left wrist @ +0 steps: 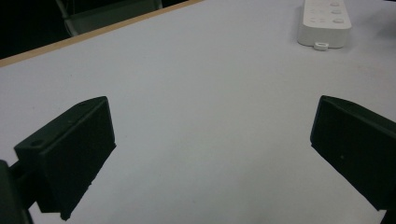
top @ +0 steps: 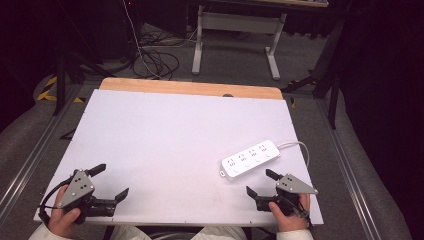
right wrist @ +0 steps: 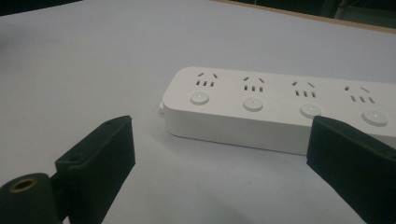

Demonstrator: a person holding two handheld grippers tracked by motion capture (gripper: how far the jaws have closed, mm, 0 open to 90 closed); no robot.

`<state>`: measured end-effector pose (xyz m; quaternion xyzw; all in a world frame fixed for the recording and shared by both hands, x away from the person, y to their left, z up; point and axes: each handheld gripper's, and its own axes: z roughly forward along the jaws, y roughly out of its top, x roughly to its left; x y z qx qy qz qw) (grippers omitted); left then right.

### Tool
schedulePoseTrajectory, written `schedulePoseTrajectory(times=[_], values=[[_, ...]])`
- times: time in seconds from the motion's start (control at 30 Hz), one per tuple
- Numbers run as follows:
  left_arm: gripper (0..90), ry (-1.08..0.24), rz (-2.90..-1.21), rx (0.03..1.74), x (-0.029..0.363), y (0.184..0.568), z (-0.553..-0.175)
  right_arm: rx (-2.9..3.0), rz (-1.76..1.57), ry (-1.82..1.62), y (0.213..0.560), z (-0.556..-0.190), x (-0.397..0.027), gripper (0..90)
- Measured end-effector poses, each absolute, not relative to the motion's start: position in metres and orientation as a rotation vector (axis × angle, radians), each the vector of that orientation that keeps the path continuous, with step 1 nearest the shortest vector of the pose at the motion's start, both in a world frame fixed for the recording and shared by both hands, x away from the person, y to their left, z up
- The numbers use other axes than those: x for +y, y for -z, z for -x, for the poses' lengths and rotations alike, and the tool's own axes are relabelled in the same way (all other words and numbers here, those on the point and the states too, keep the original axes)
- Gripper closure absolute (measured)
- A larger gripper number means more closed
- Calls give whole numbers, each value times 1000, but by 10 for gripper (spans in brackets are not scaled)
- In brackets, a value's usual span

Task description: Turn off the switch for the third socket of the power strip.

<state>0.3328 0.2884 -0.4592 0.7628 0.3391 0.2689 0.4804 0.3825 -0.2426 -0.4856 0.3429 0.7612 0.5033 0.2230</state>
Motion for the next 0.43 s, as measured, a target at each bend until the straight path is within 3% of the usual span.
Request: schedulePoseTrajectory(times=[0.43], values=[[1, -643, -1835, 839, 289, 459, -333, 2137, -924, -1377, 486, -382, -240, 94]])
